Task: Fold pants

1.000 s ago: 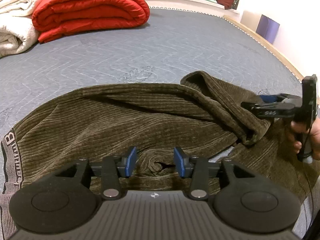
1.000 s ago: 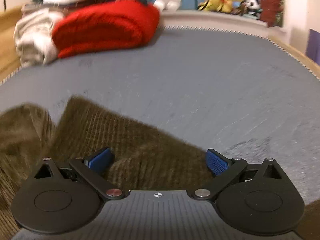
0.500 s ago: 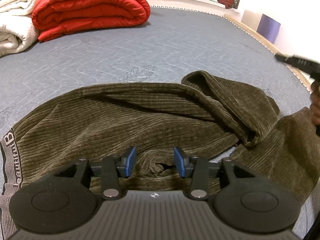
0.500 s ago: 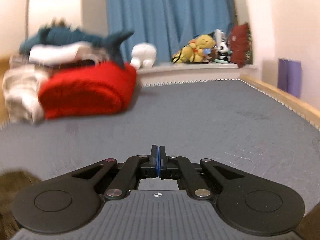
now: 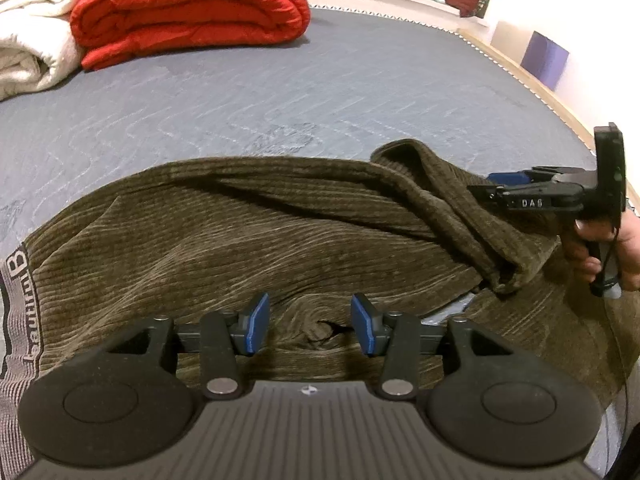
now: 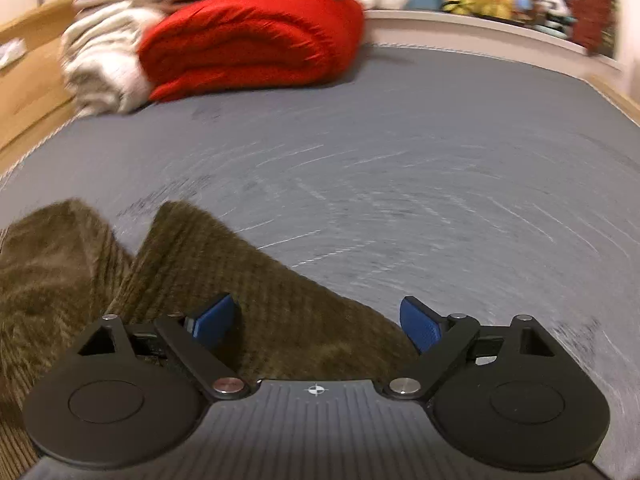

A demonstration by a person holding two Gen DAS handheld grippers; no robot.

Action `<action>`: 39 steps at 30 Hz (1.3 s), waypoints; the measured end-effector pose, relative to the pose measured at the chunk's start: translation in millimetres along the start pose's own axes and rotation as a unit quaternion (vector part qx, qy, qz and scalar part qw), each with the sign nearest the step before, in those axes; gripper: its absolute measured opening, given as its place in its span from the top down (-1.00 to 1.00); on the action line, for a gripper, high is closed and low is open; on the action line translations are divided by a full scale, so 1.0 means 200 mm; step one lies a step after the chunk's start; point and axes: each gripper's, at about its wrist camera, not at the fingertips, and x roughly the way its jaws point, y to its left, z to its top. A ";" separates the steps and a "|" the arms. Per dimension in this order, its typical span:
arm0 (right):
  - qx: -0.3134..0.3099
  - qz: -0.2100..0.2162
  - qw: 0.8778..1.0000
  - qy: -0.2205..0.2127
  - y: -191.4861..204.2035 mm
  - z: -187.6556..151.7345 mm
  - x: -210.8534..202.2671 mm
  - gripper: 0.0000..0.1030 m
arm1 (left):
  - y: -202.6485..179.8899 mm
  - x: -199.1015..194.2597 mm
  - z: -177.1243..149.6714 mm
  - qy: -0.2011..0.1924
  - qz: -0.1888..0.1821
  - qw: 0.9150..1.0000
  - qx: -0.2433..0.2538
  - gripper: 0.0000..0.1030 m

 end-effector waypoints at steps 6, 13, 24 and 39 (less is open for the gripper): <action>-0.058 0.021 0.998 -0.012 0.05 0.00 -0.11 0.89 | 0.06 0.02 0.03 0.000 0.000 1.000 -0.017 0.03; 0.041 -0.010 0.980 -0.197 -0.05 0.15 -0.65 0.99 | 0.07 0.04 0.05 -0.001 -0.010 1.000 -0.026 0.03; 0.352 -0.257 0.881 -0.185 -0.41 -0.13 -0.79 0.37 | 0.04 0.07 0.07 0.000 -0.022 0.999 -0.027 0.03; 0.450 -0.174 0.869 -0.107 -0.77 -0.41 -0.46 -0.05 | 0.02 0.10 0.08 0.005 -0.014 1.000 -0.025 0.00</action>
